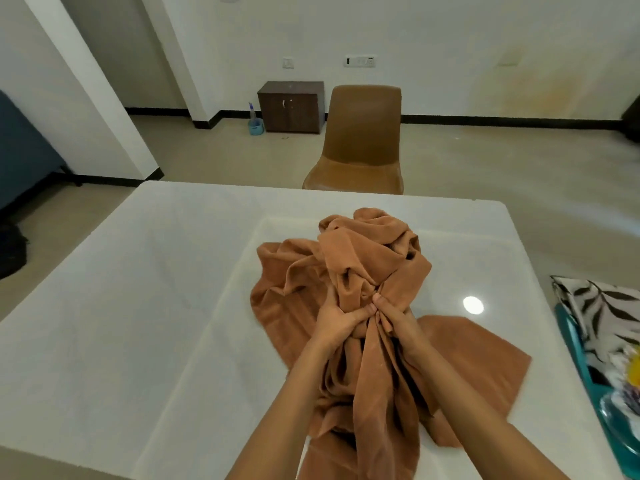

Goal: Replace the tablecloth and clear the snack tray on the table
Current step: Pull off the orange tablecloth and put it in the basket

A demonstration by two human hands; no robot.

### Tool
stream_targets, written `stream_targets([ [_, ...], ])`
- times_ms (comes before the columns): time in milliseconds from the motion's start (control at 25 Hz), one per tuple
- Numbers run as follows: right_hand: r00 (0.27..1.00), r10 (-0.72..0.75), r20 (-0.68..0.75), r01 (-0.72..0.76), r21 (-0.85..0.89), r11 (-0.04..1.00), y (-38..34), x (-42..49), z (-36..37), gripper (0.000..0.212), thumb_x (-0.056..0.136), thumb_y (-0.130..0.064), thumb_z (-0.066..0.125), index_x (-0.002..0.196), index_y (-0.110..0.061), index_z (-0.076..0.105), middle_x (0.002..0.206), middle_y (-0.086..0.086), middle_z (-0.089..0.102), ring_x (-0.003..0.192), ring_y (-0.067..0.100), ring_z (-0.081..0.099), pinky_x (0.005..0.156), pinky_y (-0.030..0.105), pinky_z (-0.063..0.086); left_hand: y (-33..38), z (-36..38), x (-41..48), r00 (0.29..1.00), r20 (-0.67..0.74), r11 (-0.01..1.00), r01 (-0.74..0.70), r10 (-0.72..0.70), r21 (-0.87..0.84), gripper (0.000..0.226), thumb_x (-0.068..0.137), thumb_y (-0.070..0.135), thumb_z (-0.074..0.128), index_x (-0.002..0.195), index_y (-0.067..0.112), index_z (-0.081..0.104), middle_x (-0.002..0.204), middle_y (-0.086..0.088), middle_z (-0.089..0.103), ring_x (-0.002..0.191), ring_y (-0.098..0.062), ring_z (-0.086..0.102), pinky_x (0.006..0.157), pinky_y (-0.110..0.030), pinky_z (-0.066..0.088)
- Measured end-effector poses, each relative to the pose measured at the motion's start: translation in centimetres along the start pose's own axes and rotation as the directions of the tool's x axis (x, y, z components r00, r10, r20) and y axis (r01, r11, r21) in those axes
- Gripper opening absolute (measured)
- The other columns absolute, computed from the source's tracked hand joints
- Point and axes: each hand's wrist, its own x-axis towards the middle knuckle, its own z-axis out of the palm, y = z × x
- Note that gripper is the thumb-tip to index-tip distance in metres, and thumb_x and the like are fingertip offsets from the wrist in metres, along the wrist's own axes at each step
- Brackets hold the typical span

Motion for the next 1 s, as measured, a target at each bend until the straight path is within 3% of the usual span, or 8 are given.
stream_targets([
  [40,0.999,-0.020,-0.034,0.021,0.022,1.000,-0.2,-1.8,-0.5,0.050,0.075,-0.040,0.076,0.112,-0.009,0.062,0.096,0.006,0.073,0.101,0.025,0.068,0.089,0.037,0.055,0.6,0.7,-1.2,0.999,0.030,0.999,-0.038,0.038,0.023,0.068,0.068,0.035,0.085,0.121,0.048,0.044,0.109,0.022,0.063,0.103,0.002,0.061,0.087,-0.018,0.049],
  [120,0.991,-0.076,-0.108,0.084,0.069,0.994,-0.5,-5.9,-1.9,0.062,0.071,-0.044,0.079,0.119,-0.009,0.060,0.102,0.008,0.072,0.103,0.026,0.067,0.091,0.039,0.054,1.6,2.5,-4.3,0.988,0.109,0.992,-0.117,0.112,0.042,0.064,0.070,0.032,0.085,0.116,0.053,0.044,0.108,0.023,0.063,0.101,0.006,0.060,0.085,-0.015,0.047],
  [240,0.967,-0.182,-0.180,0.193,0.048,0.980,-0.7,-12.4,-4.4,0.080,0.061,-0.055,0.082,0.118,-0.003,0.059,0.080,-0.003,0.071,0.089,0.022,0.068,0.095,0.047,0.051,2.4,5.5,-9.3,0.965,0.203,0.983,-0.178,0.164,0.052,0.074,0.070,0.034,0.084,0.132,0.037,0.043,0.114,0.018,0.064,0.104,0.003,0.061,0.091,-0.021,0.048],
  [400,0.934,-0.218,-0.284,0.243,0.053,0.969,0.2,-21.1,-8.8,0.034,0.077,-0.041,0.075,0.090,-0.013,0.059,0.061,-0.013,0.064,0.070,0.008,0.065,0.096,0.046,0.050,2.4,10.8,-15.4,0.934,0.327,0.980,-0.181,0.146,0.079,0.083,0.068,0.039,0.085,0.138,0.033,0.040,0.114,0.018,0.062,0.104,0.001,0.060,0.097,-0.028,0.049],
  [600,0.805,-0.181,-0.564,0.246,0.042,0.968,2.4,-31.5,-15.3,0.052,0.084,-0.039,0.069,0.129,-0.017,0.053,0.115,-0.002,0.067,0.105,0.012,0.065,0.094,0.030,0.052,0.7,19.3,-21.9,0.837,0.540,0.975,-0.184,0.090,0.122,0.086,0.068,0.043,0.084,0.139,0.032,0.037,0.121,0.013,0.062,0.108,-0.003,0.061,0.099,-0.029,0.049],
  [720,0.724,-0.110,-0.681,0.206,0.062,0.977,4.7,-37.4,-19.5,0.075,0.068,-0.062,0.075,0.131,-0.025,0.054,0.117,-0.003,0.068,0.106,0.014,0.065,0.097,0.039,0.050,-0.8,24.5,-26.3,0.758,0.652,0.980,-0.130,0.002,0.148,0.084,0.069,0.040,0.084,0.138,0.033,0.036,0.112,0.018,0.060,0.102,-0.001,0.060,0.091,-0.022,0.048],
  [920,0.608,-0.014,-0.794,0.235,0.163,0.958,8.3,-45.8,-25.4,0.051,0.081,-0.043,0.070,0.125,-0.022,0.054,0.112,-0.003,0.067,0.100,0.014,0.066,0.085,0.029,0.054,-4.4,32.7,-31.8,0.611,0.780,0.965,-0.098,-0.135,0.244,0.088,0.066,0.040,0.086,0.137,0.037,0.033,0.120,0.013,0.056,0.114,-0.010,0.055,0.100,-0.028,0.044],
  [1000,0.587,0.040,-0.809,0.201,0.193,0.960,9.9,-47.8,-27.9,0.073,0.071,-0.057,0.073,0.131,-0.021,0.052,0.119,0.001,0.066,0.105,0.018,0.065,0.091,0.035,0.053,-5.9,35.7,-33.3,0.571,0.795,0.952,-0.074,-0.204,0.297,0.095,0.063,0.046,0.086,0.141,0.035,0.032,0.128,0.011,0.054,0.118,-0.012,0.053,0.102,-0.030,0.043],
])
